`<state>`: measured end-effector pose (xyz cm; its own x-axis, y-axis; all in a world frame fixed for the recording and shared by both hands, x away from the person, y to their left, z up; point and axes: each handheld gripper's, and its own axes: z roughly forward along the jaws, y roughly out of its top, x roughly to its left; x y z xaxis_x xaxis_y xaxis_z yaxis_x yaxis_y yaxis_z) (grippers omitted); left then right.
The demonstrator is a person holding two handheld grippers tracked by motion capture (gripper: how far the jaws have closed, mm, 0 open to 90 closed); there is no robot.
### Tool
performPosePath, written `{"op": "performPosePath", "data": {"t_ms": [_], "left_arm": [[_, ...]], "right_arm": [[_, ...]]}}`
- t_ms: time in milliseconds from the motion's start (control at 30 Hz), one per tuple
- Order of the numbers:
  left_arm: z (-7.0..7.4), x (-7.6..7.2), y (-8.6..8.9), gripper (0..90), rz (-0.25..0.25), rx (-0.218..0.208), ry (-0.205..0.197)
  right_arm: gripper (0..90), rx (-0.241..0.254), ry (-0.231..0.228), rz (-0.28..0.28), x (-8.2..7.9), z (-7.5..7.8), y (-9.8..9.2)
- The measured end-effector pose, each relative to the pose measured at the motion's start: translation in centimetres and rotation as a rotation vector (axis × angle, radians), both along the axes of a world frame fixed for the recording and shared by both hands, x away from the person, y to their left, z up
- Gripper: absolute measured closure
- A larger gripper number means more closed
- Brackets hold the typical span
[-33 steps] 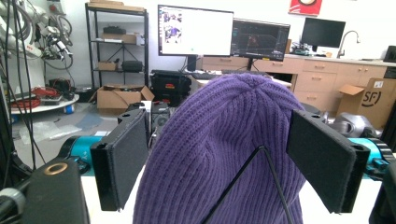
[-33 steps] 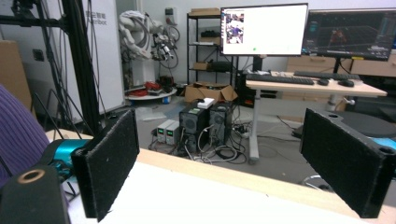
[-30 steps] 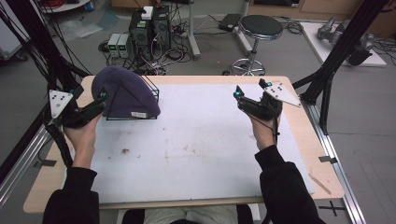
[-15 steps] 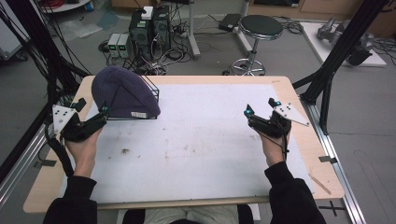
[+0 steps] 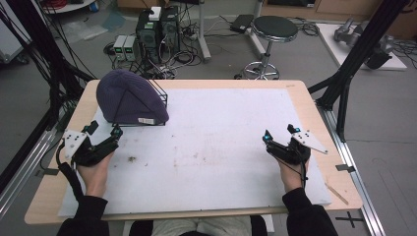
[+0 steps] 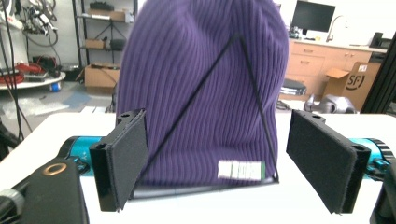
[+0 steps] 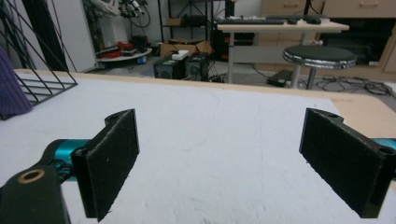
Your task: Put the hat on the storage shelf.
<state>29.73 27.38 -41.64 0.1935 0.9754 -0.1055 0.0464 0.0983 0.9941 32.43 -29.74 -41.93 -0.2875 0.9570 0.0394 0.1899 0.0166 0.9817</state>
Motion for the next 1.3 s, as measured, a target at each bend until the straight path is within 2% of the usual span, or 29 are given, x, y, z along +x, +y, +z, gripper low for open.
{"op": "performPosePath", "data": {"t_ms": [167, 300, 433, 533, 1300], "left_arm": [[-0.7, -0.3, 0.0, 21.1, 0.003, -0.002, 0.025], [-1.4, -0.7, -0.5, 21.1, -0.011, 0.004, 0.031], [-2.2, -0.9, -0.5, 21.1, -0.015, 0.003, 0.050], [-2.4, -1.0, -0.4, 21.1, -0.009, -0.009, 0.054], [-2.7, -1.2, 0.0, 21.9, 0.013, -0.030, 0.060]], "right_arm": [[11.1, 0.014, 0.012, -0.028, -0.3, -1.0, -0.7], [11.1, -0.007, -0.021, -0.064, -0.7, -1.4, -1.0], [11.1, 0.013, -0.032, -0.088, -1.2, -1.7, -1.4], [11.1, 0.006, -0.040, -0.106, -1.5, -1.9, -1.7], [11.2, -0.017, -0.010, -0.080, -1.6, -2.2, -1.6]]}}
